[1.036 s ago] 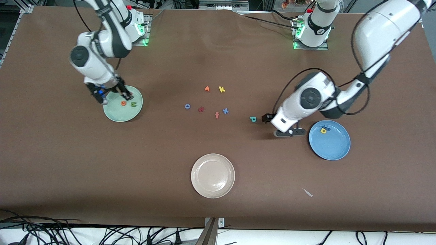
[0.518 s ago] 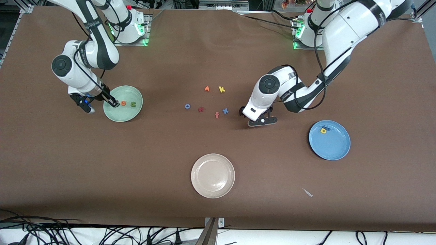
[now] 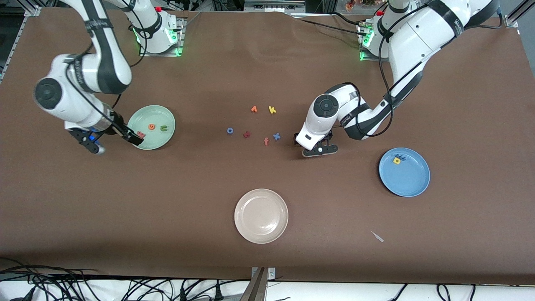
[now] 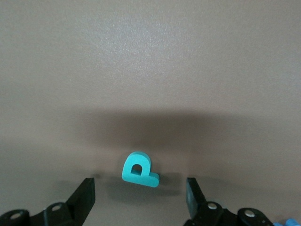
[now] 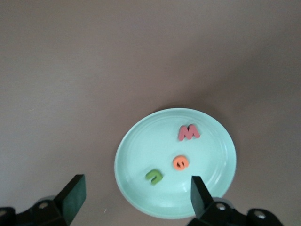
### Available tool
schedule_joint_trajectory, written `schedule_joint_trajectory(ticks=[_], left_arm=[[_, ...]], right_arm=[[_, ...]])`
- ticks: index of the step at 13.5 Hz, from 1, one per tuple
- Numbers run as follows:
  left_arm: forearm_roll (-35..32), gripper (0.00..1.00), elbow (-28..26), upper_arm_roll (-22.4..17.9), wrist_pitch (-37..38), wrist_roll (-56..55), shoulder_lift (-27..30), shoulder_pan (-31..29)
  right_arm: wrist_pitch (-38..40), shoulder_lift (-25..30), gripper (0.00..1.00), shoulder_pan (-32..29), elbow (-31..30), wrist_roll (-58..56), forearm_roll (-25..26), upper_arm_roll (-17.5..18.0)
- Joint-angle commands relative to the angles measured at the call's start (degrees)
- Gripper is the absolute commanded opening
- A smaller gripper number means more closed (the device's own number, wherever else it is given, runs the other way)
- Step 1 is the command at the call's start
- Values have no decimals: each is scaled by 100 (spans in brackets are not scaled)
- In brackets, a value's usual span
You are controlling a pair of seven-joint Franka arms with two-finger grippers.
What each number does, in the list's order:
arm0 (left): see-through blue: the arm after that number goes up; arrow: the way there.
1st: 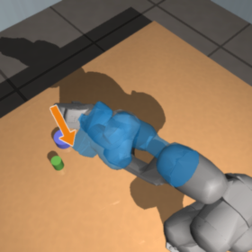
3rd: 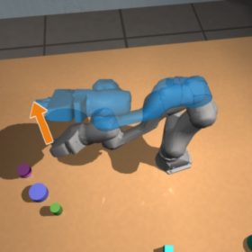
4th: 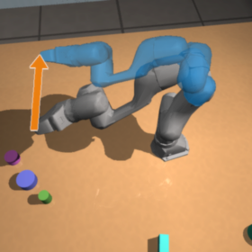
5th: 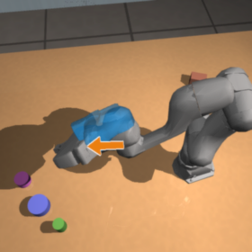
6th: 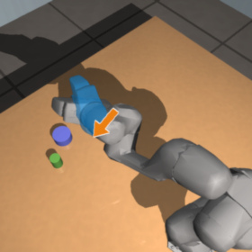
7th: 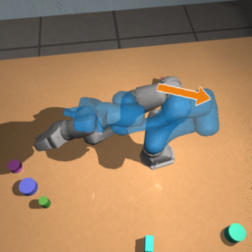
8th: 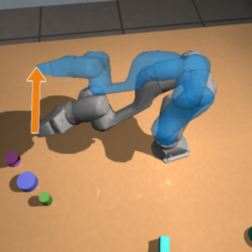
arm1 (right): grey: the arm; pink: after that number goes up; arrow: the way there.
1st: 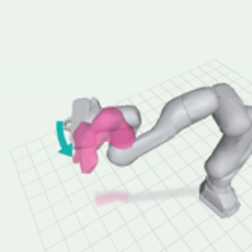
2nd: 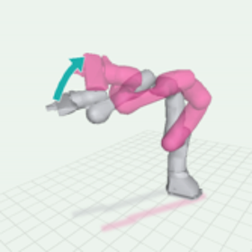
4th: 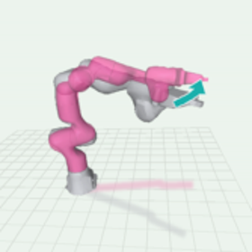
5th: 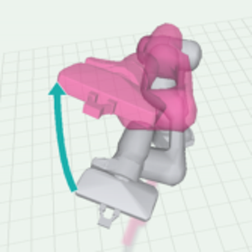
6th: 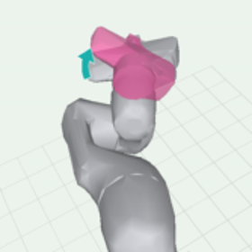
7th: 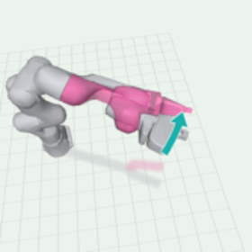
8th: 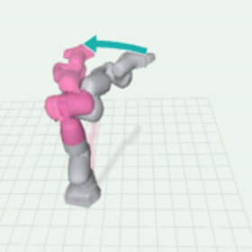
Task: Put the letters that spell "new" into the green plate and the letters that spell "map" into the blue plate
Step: 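Grasp the cyan P with the left gripper while the right gripper returns to rest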
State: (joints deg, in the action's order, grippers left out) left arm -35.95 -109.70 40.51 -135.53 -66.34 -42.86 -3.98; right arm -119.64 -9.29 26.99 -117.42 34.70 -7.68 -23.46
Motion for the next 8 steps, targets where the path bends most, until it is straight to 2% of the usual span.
schedule_joint_trajectory(ticks=[1,3,5,6,8], left_arm=[[-167,76,125,-52,-9,-81,-65,99],[-167,66,125,-52,-9,-54,-65,90],[-167,63,133,-60,-9,-37,-65,90],[-167,63,212,-113,-9,-28,-65,99],[-176,61,221,-140,-9,-28,-91,99]], right_arm=[[906,-99,99,-124,1060,-1057,38,-26],[1230,-55,99,-177,1596,-1962,73,-123],[1784,-73,99,-186,2264,-2833,91,-281],[1751,-38,99,-151,2354,-3220,126,-316],[1725,67,100,-238,2512,-3382,616,-168]])
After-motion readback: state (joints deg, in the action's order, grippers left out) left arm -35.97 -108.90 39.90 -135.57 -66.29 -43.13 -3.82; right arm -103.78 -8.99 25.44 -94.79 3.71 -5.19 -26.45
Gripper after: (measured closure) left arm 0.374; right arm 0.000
